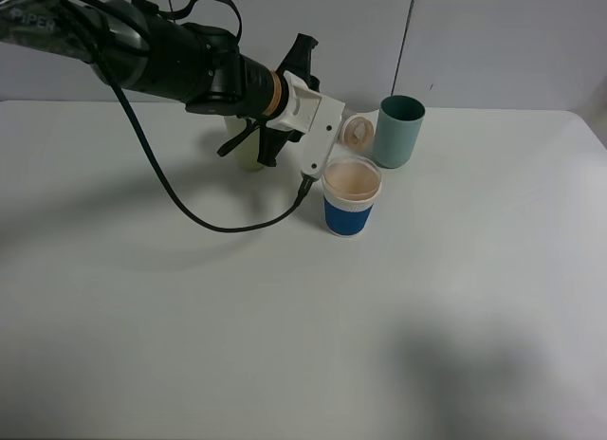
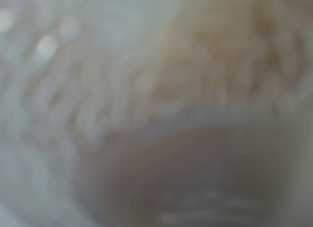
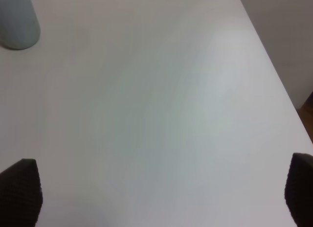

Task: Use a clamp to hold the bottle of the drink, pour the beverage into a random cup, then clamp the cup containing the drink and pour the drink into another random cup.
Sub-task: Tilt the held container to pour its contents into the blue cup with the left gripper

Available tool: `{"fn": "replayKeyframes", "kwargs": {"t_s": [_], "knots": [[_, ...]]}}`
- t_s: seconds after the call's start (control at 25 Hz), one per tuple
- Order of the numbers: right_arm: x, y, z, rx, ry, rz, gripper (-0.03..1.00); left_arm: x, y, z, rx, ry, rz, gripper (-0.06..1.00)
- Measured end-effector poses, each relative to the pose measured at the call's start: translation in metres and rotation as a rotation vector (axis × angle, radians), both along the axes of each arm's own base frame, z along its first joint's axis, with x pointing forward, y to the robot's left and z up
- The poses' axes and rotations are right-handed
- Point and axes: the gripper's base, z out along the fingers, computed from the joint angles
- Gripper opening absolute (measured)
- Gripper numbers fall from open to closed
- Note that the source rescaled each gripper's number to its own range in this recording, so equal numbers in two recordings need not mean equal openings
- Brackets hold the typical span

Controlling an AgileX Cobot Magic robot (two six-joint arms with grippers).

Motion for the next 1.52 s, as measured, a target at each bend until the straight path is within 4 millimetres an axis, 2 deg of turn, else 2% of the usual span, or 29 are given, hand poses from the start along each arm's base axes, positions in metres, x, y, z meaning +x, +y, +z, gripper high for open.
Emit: {"fn": "replayKeyframes", "kwargs": {"t_s": [0.44, 1.0, 1.52], "knots": [[0.0, 0.0, 0.0, 0.0, 0.0, 0.0, 1.0, -0.0017, 0.0013, -0.0033, 0.024, -0.003, -0.015, 0.0], [0.0, 0.0, 0.0, 0.0, 0.0, 0.0, 1.0, -0.0012, 0.0022, -0.0035, 0.144, -0.087, -0.115, 0.0], [0.0, 0.0, 0.0, 0.0, 0.0, 0.0, 1.0, -0.0009, 0.002, -0.0029, 0.157, -0.098, -0.128, 0.0]]}}
